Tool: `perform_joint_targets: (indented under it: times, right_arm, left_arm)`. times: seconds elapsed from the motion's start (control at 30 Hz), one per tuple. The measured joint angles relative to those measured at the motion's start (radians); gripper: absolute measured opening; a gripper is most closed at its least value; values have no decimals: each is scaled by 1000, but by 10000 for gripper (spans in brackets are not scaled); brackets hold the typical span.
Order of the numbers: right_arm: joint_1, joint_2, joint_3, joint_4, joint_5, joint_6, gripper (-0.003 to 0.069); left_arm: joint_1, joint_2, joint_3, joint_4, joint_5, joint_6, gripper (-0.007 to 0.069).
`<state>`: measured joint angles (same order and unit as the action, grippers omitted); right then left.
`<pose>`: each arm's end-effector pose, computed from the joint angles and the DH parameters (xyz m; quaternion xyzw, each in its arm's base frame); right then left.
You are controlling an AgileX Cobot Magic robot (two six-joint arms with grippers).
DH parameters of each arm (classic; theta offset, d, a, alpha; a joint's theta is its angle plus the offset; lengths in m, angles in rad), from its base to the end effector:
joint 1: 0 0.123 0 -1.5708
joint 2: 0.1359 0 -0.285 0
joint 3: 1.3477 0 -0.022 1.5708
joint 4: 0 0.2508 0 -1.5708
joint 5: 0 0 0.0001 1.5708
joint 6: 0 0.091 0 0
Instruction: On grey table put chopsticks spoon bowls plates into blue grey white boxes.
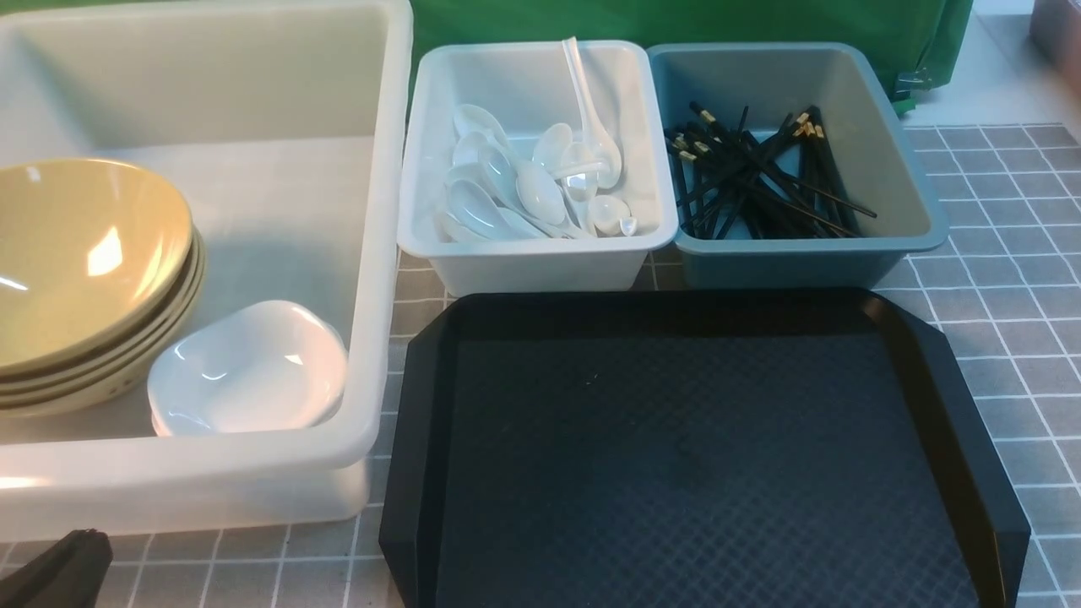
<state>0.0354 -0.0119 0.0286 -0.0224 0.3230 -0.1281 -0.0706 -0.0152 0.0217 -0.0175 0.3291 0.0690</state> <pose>0.0539 0.0013 0.1750 -0.0707 0.7873 -0.0377 0.6113 0.0533 -0.0043 0.1770 0.0503 0.7876 -0.0078 0.6140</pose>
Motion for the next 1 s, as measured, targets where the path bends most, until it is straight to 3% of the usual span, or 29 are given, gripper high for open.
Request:
perform_joint_targets:
  times: [1.0]
  right_arm:
    - [0,0,0,0,0,0,98]
  left_arm:
    - [0,0,1,0,-4,0,-11]
